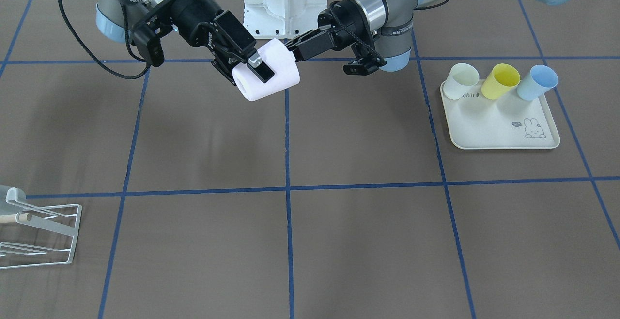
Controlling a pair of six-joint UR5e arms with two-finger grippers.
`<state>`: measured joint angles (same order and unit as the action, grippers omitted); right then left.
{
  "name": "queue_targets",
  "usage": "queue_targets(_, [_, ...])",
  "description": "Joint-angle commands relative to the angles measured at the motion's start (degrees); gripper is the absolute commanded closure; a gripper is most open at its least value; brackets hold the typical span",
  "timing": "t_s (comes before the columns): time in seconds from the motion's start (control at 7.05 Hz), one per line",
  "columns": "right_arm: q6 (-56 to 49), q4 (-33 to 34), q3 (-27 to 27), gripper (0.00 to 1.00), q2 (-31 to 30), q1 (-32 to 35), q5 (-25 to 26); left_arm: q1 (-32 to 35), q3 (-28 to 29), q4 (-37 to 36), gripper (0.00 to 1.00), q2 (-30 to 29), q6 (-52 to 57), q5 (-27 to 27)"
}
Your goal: Transfer IKEA cup to right arm and place on rack
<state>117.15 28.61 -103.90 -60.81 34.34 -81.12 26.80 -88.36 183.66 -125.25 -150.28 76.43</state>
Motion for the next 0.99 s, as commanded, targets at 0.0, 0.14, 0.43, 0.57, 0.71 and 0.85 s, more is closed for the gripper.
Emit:
queue_targets(0.0, [0.0, -1.0, 0.6, 1.0, 0.0, 0.1, 0.0, 0.0, -0.1, 0.0, 0.0, 0.3, 1.2, -0.1])
queue_targets(0.14, [-0.1, -1.0, 0.5, 1.0, 0.0, 0.2, 0.0, 0.1, -0.1, 0.0, 0.0, 0.4, 1.2, 0.0])
queue_targets(0.43, [0.1, -1.0, 0.6, 1.0, 0.0, 2.9, -0.4, 0.5, -0.2, 0.3, 0.0, 0.7, 2.3, 0.3])
queue_targets(0.57, [-0.1, -0.3, 0.6, 1.0, -0.2, 5.6, -0.7, 0.6, -2.2, 0.1, 0.0, 2.5, 5.7, 0.6])
queue_targets(0.71, [-1.1, 2.5, 0.8, 1.0, -0.9, 8.3, -0.7, 0.6, -5.6, -0.1, 0.0, 6.4, 10.1, 0.7])
queue_targets(0.85, [-7.4, 9.8, 0.6, 1.0, -0.9, 9.7, -0.7, 0.6, -8.5, -0.1, 0.0, 11.2, 13.0, 0.8])
